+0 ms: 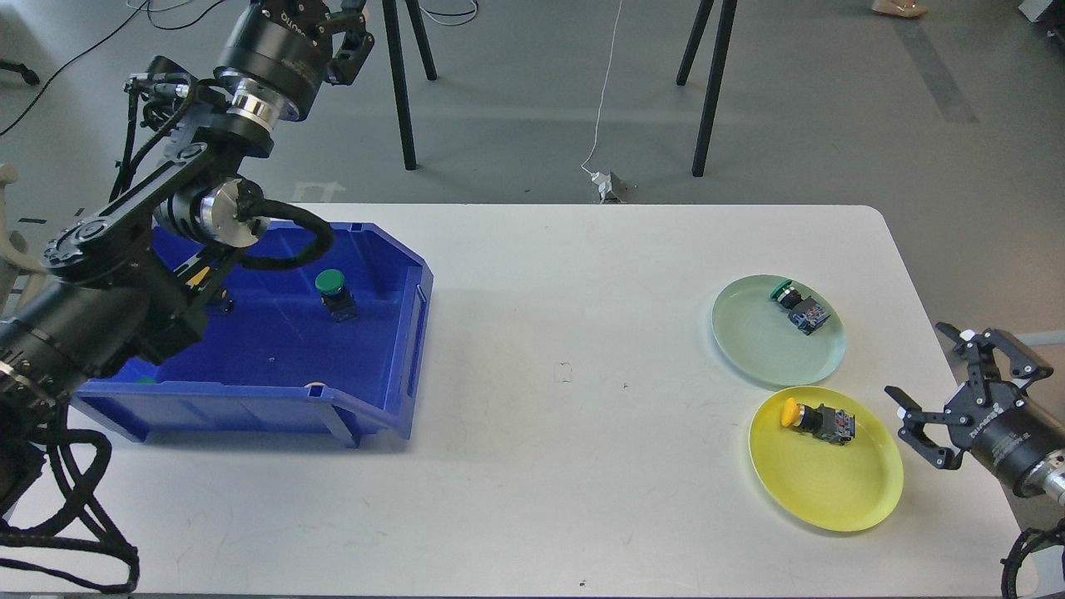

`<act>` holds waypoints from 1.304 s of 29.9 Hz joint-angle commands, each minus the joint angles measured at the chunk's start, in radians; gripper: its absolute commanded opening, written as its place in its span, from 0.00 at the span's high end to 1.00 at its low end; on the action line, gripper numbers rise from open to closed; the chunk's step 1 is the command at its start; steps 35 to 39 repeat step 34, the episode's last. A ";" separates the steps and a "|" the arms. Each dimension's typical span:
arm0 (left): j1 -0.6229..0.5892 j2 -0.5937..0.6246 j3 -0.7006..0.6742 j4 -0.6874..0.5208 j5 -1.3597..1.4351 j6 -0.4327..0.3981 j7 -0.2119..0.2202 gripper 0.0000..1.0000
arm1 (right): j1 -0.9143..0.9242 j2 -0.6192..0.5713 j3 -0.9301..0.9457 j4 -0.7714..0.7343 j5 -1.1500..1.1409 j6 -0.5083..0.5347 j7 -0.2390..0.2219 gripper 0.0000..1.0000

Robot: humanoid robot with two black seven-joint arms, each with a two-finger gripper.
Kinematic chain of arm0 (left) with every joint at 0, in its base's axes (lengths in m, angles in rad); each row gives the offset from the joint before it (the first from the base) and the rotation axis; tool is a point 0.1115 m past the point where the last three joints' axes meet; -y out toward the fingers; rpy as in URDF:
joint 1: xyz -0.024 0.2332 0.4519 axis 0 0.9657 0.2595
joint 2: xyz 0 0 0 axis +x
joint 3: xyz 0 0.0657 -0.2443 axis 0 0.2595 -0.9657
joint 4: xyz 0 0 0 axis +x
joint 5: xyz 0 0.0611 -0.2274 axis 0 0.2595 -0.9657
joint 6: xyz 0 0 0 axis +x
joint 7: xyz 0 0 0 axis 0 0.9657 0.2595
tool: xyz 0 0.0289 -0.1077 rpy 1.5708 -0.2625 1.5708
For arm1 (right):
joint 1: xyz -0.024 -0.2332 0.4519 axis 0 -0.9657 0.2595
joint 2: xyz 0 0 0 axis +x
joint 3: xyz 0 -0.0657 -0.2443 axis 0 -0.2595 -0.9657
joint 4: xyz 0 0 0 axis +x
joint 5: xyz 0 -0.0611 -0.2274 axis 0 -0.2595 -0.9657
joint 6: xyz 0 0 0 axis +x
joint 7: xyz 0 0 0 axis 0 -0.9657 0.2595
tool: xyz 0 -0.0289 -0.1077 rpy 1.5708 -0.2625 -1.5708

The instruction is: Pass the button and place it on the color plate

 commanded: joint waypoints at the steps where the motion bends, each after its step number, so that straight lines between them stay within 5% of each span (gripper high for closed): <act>1: 0.003 -0.006 -0.003 0.031 -0.004 -0.003 0.004 0.00 | 0.106 -0.003 0.033 -0.003 0.000 0.026 0.001 0.01; 5: 0.000 -0.013 -0.038 0.124 -0.021 -0.032 0.027 0.00 | 0.253 0.003 0.047 -0.026 -0.002 0.020 0.025 0.01; 8: 0.000 -0.016 -0.089 0.135 -0.079 -0.111 0.115 0.00 | 0.359 0.046 0.033 -0.054 -0.002 0.015 0.080 0.01; 12: -0.001 -0.020 -0.116 0.169 -0.127 -0.124 0.200 0.00 | 0.478 0.101 0.029 -0.101 -0.003 -0.001 0.082 0.01; 22: -0.034 -0.081 -0.168 0.311 -0.133 -0.138 0.202 0.00 | 0.842 0.293 0.013 -0.478 0.026 0.012 -0.007 0.01; 27: -0.063 -0.113 -0.184 0.314 -0.151 -0.124 0.202 0.00 | 0.959 0.339 -0.042 -0.675 0.090 0.060 -0.002 0.01; 39: -0.064 -0.113 -0.184 0.337 -0.151 -0.136 0.202 0.00 | 0.965 0.364 -0.051 -0.683 0.110 0.066 -0.002 0.01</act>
